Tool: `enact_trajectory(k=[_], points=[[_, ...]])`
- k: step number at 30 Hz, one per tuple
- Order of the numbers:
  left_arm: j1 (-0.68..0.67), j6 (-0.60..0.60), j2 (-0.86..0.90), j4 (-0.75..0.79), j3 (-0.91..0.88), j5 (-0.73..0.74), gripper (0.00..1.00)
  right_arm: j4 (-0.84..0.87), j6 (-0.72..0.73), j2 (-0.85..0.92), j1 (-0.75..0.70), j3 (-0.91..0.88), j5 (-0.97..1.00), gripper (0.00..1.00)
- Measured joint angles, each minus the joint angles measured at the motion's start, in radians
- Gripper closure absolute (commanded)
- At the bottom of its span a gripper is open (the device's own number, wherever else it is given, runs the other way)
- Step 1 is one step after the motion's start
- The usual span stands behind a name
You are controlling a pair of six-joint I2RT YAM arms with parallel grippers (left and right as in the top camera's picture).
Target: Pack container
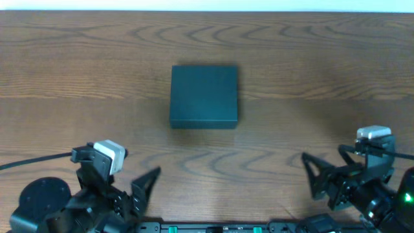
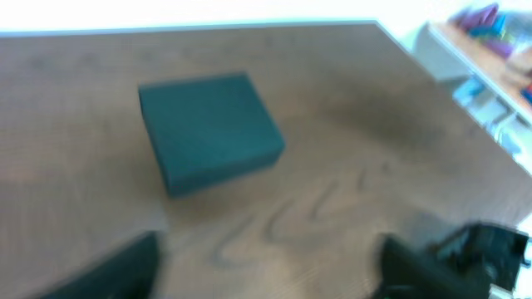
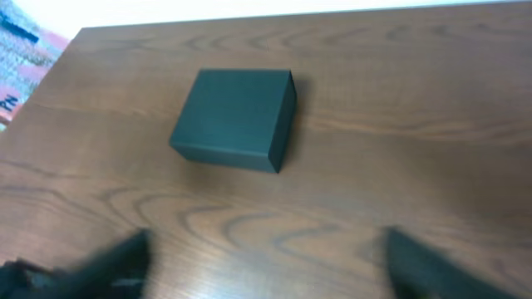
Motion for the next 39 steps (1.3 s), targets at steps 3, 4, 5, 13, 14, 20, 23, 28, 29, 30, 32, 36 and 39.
enact_trajectory(k=[3,4,5,13,14,20,23,28,29,30,32,36,39], points=[[0.000,0.002,-0.001,-0.109,0.000,0.008,0.05,-0.031,0.002,0.000,0.000,-0.001,0.000,0.01],[0.000,0.002,-0.005,-0.137,0.000,0.010,0.05,-0.037,0.002,0.000,0.000,-0.001,0.000,0.01],[0.000,0.000,-0.011,-0.157,0.000,0.011,0.04,-0.043,0.002,0.000,0.000,-0.001,0.000,0.01],[0.000,-0.052,-0.188,-0.182,0.002,0.029,0.05,-0.056,0.002,0.000,0.000,-0.002,0.000,0.01],[0.000,-0.061,-0.198,-0.199,0.002,0.023,0.05,-0.056,0.002,0.000,0.000,-0.002,0.000,0.01],[0.000,-0.081,-0.205,-0.454,0.005,-0.077,0.04,-0.058,0.002,0.000,0.000,-0.002,0.000,0.01],[0.000,-0.089,-0.205,-0.497,0.006,-0.103,0.04,-0.058,0.002,0.000,0.000,-0.002,0.000,0.01],[0.000,-0.089,-0.205,-0.497,0.006,-0.121,0.05,-0.059,0.002,0.000,0.000,-0.002,0.000,0.01],[0.000,-0.089,-0.205,-0.499,0.006,-0.126,0.05,-0.059,0.002,0.000,0.000,-0.002,0.000,0.01],[0.000,-0.089,-0.206,-0.500,0.006,-0.127,0.05,-0.059,0.002,0.000,0.000,-0.002,0.000,0.01],[0.009,-0.089,-0.237,-0.468,-0.006,-0.148,0.04,-0.059,0.002,0.000,0.000,-0.002,0.000,0.01],[0.070,-0.027,-0.395,-0.124,-0.071,-0.190,0.05,-0.059,0.002,0.000,0.000,-0.002,0.000,0.01],[0.135,0.136,-0.492,0.058,-0.187,-0.168,0.05,-0.060,0.002,0.000,0.000,-0.002,0.000,0.01]])
